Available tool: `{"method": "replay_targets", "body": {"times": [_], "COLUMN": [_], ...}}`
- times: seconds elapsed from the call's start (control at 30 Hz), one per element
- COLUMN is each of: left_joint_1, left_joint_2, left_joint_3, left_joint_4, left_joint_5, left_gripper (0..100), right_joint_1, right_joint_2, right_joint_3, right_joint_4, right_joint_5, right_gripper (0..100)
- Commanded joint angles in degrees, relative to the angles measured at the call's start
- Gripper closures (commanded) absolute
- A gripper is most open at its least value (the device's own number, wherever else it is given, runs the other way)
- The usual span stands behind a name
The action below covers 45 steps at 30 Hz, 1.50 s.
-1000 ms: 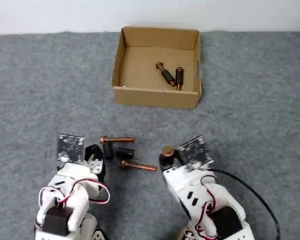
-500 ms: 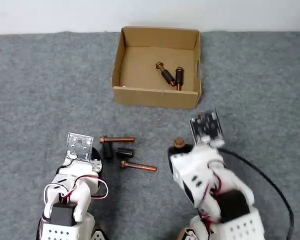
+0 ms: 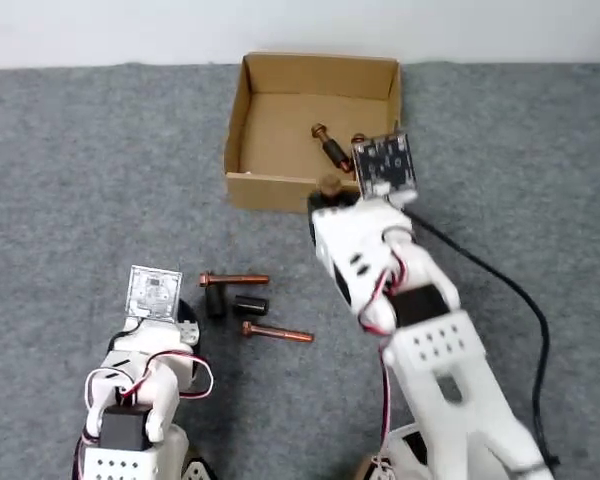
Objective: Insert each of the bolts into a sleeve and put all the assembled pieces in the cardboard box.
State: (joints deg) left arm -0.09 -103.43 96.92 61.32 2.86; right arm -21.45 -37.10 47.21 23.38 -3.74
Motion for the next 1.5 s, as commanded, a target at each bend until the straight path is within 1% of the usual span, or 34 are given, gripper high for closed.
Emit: {"method": "replay_targets", "body": {"times": [0.0,0.1,0.3,0.43,0.53,0.63,0.73,0.87,0.93,1.07,1.17,1.27,1.33,1.4,1.47], "left_joint_1": [-0.7,-0.7,-0.5,-0.5,-0.5,-0.4,-0.4,-0.4,-0.4,-0.4,-0.5,-1.1,-3.3,-7.1,-10.5], "left_joint_2": [-0.3,-0.3,-0.2,-0.2,-0.2,-0.2,-0.2,-0.2,-0.2,-0.2,-0.2,-0.2,-0.4,-0.3,-0.3], "left_joint_3": [-0.5,-0.5,-0.5,-0.5,-0.5,-0.5,-0.5,-0.5,-0.5,-0.5,-0.5,-0.5,-0.5,-0.5,-0.5], "left_joint_4": [-0.4,-0.4,-0.4,-0.4,-0.3,-0.3,-0.3,-0.3,-0.3,-0.3,-0.3,-0.6,-1.0,-3.4,-5.4], "left_joint_5": [-0.2,-0.4,-0.4,-0.4,-0.4,-0.4,-0.4,-0.5,-0.5,-0.5,-0.5,-0.5,-0.5,-0.5,-0.5], "left_gripper": [99,99,99,99,99,99,99,99,99,99,99,99,99,99,99], "right_joint_1": [2.5,3.0,2.8,2.8,2.6,2.6,2.8,2.9,2.6,1.5,1.3,1.2,1.1,0.4,-0.4], "right_joint_2": [8.7,17.5,33.7,43.3,49.2,53.8,57.5,60.4,61.1,61.3,61.1,61.0,59.8,57.8,54.8], "right_joint_3": [-7.2,-12.7,-25.8,-34.5,-38.6,-41.1,-43.3,-46.7,-48.8,-51.5,-52.2,-53.9,-54.7,-54.8,-54.8], "right_joint_4": [-10.8,-14.5,-18.5,-18.3,-18.2,-14.0,-8.0,-2.3,0.2,2.0,2.1,5.6,9.5,12.3,15.4], "right_joint_5": [2.6,3.4,3.3,3.5,7.3,10.0,10.3,10.3,10.1,10.0,10.0,9.9,9.8,8.4,5.3], "right_gripper": [99.1,99.1,99.1,99.1,99.1,98.9,97.4,85.0,81.5,84.2,88.9,95.4,99.5,98.2,99.1]}}
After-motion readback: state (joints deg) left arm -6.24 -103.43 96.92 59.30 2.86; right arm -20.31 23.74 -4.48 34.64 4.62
